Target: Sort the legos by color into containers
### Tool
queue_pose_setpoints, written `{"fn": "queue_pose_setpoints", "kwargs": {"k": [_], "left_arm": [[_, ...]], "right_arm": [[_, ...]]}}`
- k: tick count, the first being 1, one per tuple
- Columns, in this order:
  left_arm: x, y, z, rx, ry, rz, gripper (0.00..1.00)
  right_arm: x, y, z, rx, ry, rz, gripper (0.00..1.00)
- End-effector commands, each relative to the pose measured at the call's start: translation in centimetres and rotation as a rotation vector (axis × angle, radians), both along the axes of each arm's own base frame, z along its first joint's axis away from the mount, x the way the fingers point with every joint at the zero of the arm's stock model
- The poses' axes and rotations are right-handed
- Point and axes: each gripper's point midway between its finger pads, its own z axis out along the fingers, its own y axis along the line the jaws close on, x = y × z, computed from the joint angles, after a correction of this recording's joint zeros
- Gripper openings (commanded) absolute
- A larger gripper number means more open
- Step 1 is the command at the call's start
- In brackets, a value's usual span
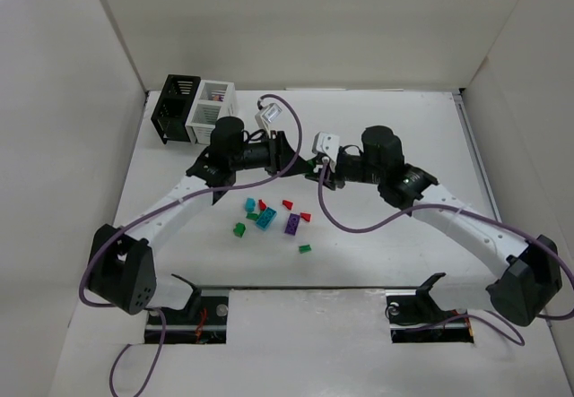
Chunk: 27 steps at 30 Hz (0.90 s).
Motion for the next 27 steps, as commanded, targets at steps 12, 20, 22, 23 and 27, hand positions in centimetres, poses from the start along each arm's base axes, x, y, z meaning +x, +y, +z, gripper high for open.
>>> {"fn": "queue_pose_setpoints", "kwargs": {"k": [12,20,22,23,27], "left_arm": [[9.6,8.3,3.6,0.064,-0.118,0.353,0.00],[19.2,27.9,1.7,0.369,-0.022,1.157,0.00],[20.9,31.6,1.3,0.422,-0.001,1.289,0.00],[21.4,32.7,1.2,0.443,0.004,1.313,0.00],[24.0,37.1,0.0,0.489,0.052,1.414,0.00]], "right_arm": [[4.0,-0.5,2.5,0.042,-0.038,-0.212,1.00],[7.0,-3.7,1.5,0.048,0.007,-0.369,1.00],[7.7,-4.2,0.2,0.031,0.037,-0.399,1.00],[8.0,-4.6,0.2,0.038,0.047,-0.414,1.00],[9.3,-5.3,-0.9,0.026,0.076,-0.466,1.00]]}}
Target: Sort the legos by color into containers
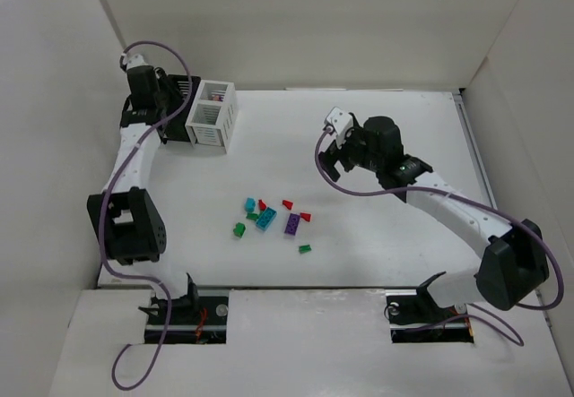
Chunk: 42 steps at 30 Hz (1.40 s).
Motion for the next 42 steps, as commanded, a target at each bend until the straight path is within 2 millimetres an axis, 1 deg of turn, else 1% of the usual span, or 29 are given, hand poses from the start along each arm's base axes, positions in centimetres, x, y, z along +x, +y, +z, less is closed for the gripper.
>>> {"fn": "queue_pose_setpoints", "kwargs": {"k": [1,2,3,4,6,8,9,10,12,14,15,16,18,20,22,23,25,27,28,29,32,33,35,36,37,38,39,40,42], "left_arm": [[1.6,4.2,-0.9,0.077,0.055,0.143,0.00],[2.0,5.3,-0.4,0.095,0.056,0.162,0.00],[2.3,6.2,-0.7,0.099,0.068,0.183,0.00],[2.7,6.3,-1.1,0.113,0.081,0.175,0.00],[3.8,7.5,-1.4,0.123,0.084,0.206,0.00],[4.5,7.6,-2.3,0.122,0.102,0.205,0.00],[4.8,7.6,-2.4,0.122,0.102,0.205,0.00],[5.3,7.5,-2.0,0.117,0.085,0.195,0.00],[5.9,7.5,-3.0,0.120,0.100,0.182,0.00],[6.5,7.4,-2.9,0.116,0.101,0.174,0.00],[6.7,7.4,-3.9,0.106,0.122,0.176,0.00],[6.8,7.7,-3.6,0.114,0.121,0.191,0.02],[6.8,7.7,-4.3,0.113,0.141,0.190,0.13],[7.3,7.8,-3.4,0.115,0.107,0.192,0.19],[7.6,7.9,-3.8,0.114,0.119,0.192,0.23],[7.6,7.9,-3.1,0.114,0.115,0.192,0.25],[7.6,7.9,-3.9,0.113,0.136,0.191,0.37],[7.6,7.6,-3.9,0.106,0.135,0.177,0.48],[7.3,7.4,-3.9,0.101,0.137,0.169,0.56],[7.0,7.3,-3.3,0.102,0.128,0.169,0.59],[6.9,7.3,-2.8,0.103,0.114,0.170,0.67],[6.4,7.2,-2.5,0.102,0.125,0.169,0.67],[6.0,7.2,-2.1,0.102,0.126,0.169,0.70],[5.6,6.9,-1.1,0.097,0.109,0.158,0.70],[5.0,6.5,-1.9,0.089,0.128,0.145,0.73],[4.4,5.9,-2.0,0.076,0.134,0.122,0.82],[3.5,5.5,-0.6,0.071,0.102,0.107,1.00],[2.3,5.0,-2.2,0.059,0.143,0.091,1.00],[0.8,3.2,-2.4,0.051,0.136,0.049,1.00]], "right_arm": [[2.1,-0.4,2.2,0.058,-0.034,-0.072,1.00],[2.4,-0.5,1.6,0.048,-0.027,-0.086,1.00],[2.8,-0.8,2.1,0.053,-0.036,-0.097,1.00],[2.9,-0.8,2.6,0.058,-0.044,-0.097,1.00],[3.0,-0.7,2.1,0.053,-0.035,-0.097,1.00],[3.8,-1.0,1.4,0.041,-0.022,-0.115,1.00],[3.9,-0.9,2.0,0.047,-0.033,-0.115,1.00],[4.4,-1.3,1.4,0.037,-0.023,-0.133,1.00],[4.6,-1.2,1.4,0.037,-0.023,-0.133,1.00],[4.9,-1.5,1.0,0.032,-0.015,-0.142,1.00],[4.9,-1.5,1.0,0.032,-0.015,-0.142,1.00],[4.9,-1.5,1.0,0.032,-0.015,-0.142,1.00],[5.1,-1.9,1.0,0.032,-0.015,-0.153,1.00],[5.1,-1.8,1.0,0.035,-0.014,-0.144,1.00],[5.3,-2.2,1.0,0.035,-0.014,-0.153,1.00],[5.3,-2.2,1.0,0.035,-0.014,-0.153,1.00],[5.2,-2.0,1.0,0.038,-0.012,-0.145,1.00],[4.9,-2.2,1.0,0.038,-0.013,-0.145,1.00],[4.7,-2.3,0.9,0.037,-0.011,-0.145,1.00],[4.8,-2.7,1.3,0.041,-0.019,-0.154,1.00],[4.4,-2.9,0.8,0.037,-0.011,-0.154,1.00],[4.3,-3.0,1.4,0.044,-0.023,-0.154,1.00],[3.8,-3.0,0.8,0.041,-0.010,-0.144,1.00],[3.7,-3.1,1.3,0.047,-0.021,-0.144,1.00],[3.5,-3.1,0.9,0.051,-0.005,-0.148,1.00],[3.5,-3.3,1.3,0.058,-0.010,-0.164,1.00],[3.5,-3.5,0.7,0.058,0.005,-0.177,1.00],[3.5,-3.6,0.7,0.078,0.024,-0.201,1.00],[3.7,-4.2,0.2,0.090,0.047,-0.259,1.00]]}}
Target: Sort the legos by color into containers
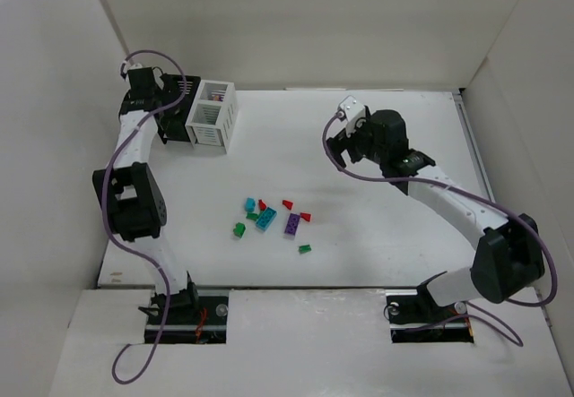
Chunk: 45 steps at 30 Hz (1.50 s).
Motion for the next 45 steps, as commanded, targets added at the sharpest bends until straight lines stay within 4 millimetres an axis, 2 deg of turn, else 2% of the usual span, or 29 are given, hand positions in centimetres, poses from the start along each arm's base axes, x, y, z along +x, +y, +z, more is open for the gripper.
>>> {"fn": "queue_pose_setpoints", "kwargs": {"k": [1,2,3,4,5,7,8,9,10,11,12,13,14,15,16,18,19,20,22,23,25,26,28,33,36,40,42,45], "left_arm": [[-3.6,-4.0,6.7,-0.015,-0.145,-0.087,1.00],[-5.1,-5.2,4.5,-0.030,-0.106,-0.103,1.00],[-6.2,-6.1,4.3,-0.039,-0.102,-0.101,1.00],[-7.3,-7.3,4.1,-0.044,-0.098,-0.111,1.00],[-9.3,-9.5,3.8,-0.047,-0.099,-0.149,1.00],[-11.3,-11.5,2.9,-0.059,-0.087,-0.157,1.00],[-12.7,-13.4,3.2,-0.077,-0.093,-0.195,1.00],[-14.7,-13.8,0.7,-0.089,-0.022,-0.187,1.00],[-15.8,-14.7,-0.3,-0.107,0.004,-0.203,1.00],[-17.3,-15.4,-0.1,-0.133,-0.001,-0.207,1.00],[-19.8,-16.4,-2.8,-0.128,0.073,-0.216,1.00],[-21.0,-16.8,-3.6,-0.128,0.090,-0.218,1.00],[-22.5,-18.2,-3.1,-0.163,0.063,-0.242,0.98],[-23.5,-18.6,-3.7,-0.175,0.070,-0.249,0.97],[-25.4,-18.9,-5.7,-0.190,0.118,-0.258,0.97],[-27.2,-19.6,-6.6,-0.232,0.133,-0.263,0.91],[-28.3,-20.3,-6.3,-0.246,0.119,-0.293,0.90],[-29.4,-20.6,-7.5,-0.272,0.145,-0.280,0.85],[-31.0,-21.4,-8.2,-0.286,0.159,-0.301,0.83],[-31.9,-21.1,-9.5,-0.276,0.200,-0.283,0.81],[-32.4,-21.3,-10.0,-0.283,0.214,-0.255,0.80],[-33.1,-21.2,-11.0,-0.262,0.253,-0.252,0.78],[-33.1,-20.6,-11.6,-0.230,0.274,-0.210,0.76],[-32.5,-19.9,-12.4,-0.163,0.329,-0.145,0.65],[-32.3,-19.4,-13.3,-0.126,0.358,-0.114,0.62],[-31.1,-20.0,-13.5,-0.110,0.360,-0.115,0.61],[-31.2,-19.9,-14.0,-0.093,0.378,-0.120,0.59],[-30.9,-20.1,-14.0,-0.088,0.376,-0.127,0.53]], "right_arm": [[0.2,-0.9,0.9,0.079,0.017,-0.104,1.00],[0.1,-1.1,0.4,0.085,0.034,-0.125,1.00],[0.0,-1.3,0.5,0.092,0.039,-0.140,1.00],[-0.4,-1.4,-0.5,0.090,0.065,-0.146,1.00],[-0.4,-1.6,-0.2,0.118,0.073,-0.178,1.00],[-0.6,-2.3,-0.8,0.123,0.100,-0.208,1.00],[-0.6,-2.6,-0.3,0.157,0.107,-0.231,1.00],[-1.1,-2.5,-1.0,0.158,0.134,-0.222,1.00],[-1.2,-2.3,-1.0,0.170,0.145,-0.196,1.00],[-1.6,-2.1,-1.2,0.173,0.153,-0.181,1.00],[-1.8,-1.9,-1.2,0.184,0.163,-0.169,1.00],[-2.5,-1.3,-1.8,0.191,0.188,-0.128,1.00],[-2.8,-1.1,-2.2,0.199,0.209,-0.120,1.00],[-2.8,-0.9,-2.0,0.206,0.204,-0.109,1.00],[-3.1,-0.8,-2.5,0.211,0.222,-0.103,1.00],[-3.4,-0.6,-3.3,0.208,0.245,-0.089,1.00],[-3.4,-0.3,-3.1,0.222,0.244,-0.083,1.00],[-3.6,0.0,-3.4,0.223,0.258,-0.066,1.00],[-3.7,0.5,-3.6,0.224,0.263,-0.047,1.00],[-3.6,0.5,-4.1,0.219,0.274,-0.049,1.00],[-3.9,1.0,-4.5,0.216,0.288,-0.032,1.00],[-4.0,1.2,-4.8,0.215,0.299,-0.025,1.00],[-4.0,1.2,-4.8,0.221,0.305,-0.029,1.00],[-4.0,1.2,-4.8,0.221,0.305,-0.029,1.00],[-3.9,1.1,-4.8,0.219,0.302,-0.037,1.00],[-3.9,1.1,-4.8,0.212,0.296,-0.033,1.00],[-3.9,1.1,-4.8,0.212,0.296,-0.033,1.00],[-3.9,1.1,-4.8,0.212,0.296,-0.033,1.00]]}}
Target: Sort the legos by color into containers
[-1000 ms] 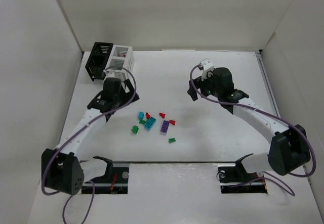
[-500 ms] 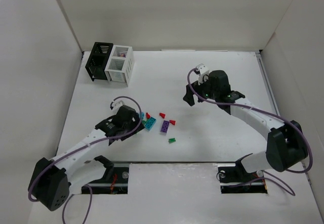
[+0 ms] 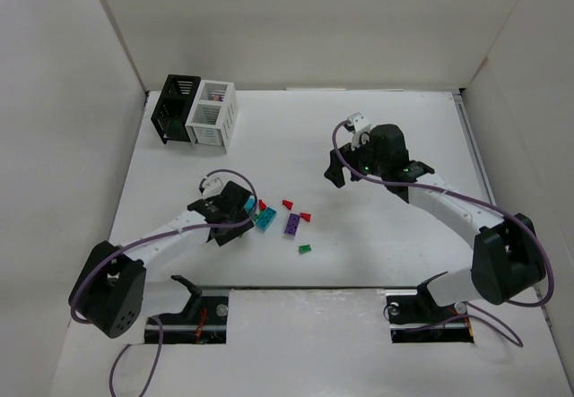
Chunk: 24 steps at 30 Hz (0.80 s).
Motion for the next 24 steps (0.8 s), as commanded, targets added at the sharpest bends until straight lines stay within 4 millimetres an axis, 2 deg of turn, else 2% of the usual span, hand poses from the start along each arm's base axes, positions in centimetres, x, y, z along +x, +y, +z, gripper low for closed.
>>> {"fn": "queue_pose_setpoints", "kwargs": {"k": [1,8,12,15,19,21,23,24], "left_arm": [[1.4,-0.4,1.3,0.002,-0.048,0.006,0.52],[1.1,-0.4,0.5,0.017,-0.014,-0.007,0.39],[1.2,-0.6,0.5,0.009,-0.016,-0.020,0.34],[1.4,-0.4,1.3,0.015,-0.040,-0.012,0.31],[2.4,-0.4,3.7,0.012,-0.098,-0.010,0.30],[3.6,-0.3,5.7,0.036,-0.154,-0.014,0.30],[5.6,0.9,7.5,0.047,-0.205,0.016,0.31],[7.2,1.2,9.4,0.040,-0.257,0.027,0.31]], "right_arm": [[0.2,0.7,0.9,0.026,-0.037,0.014,1.00],[0.2,0.7,0.9,0.026,-0.037,0.014,1.00],[0.3,0.7,0.9,0.020,-0.043,0.019,1.00],[0.3,0.7,0.9,0.020,-0.043,0.019,1.00],[0.3,0.7,0.9,0.020,-0.043,0.019,1.00],[0.2,0.6,1.3,0.024,-0.051,0.019,1.00],[0.2,0.6,1.3,0.019,-0.057,0.023,1.00],[0.4,0.5,1.3,0.014,-0.059,0.014,1.00]]}}
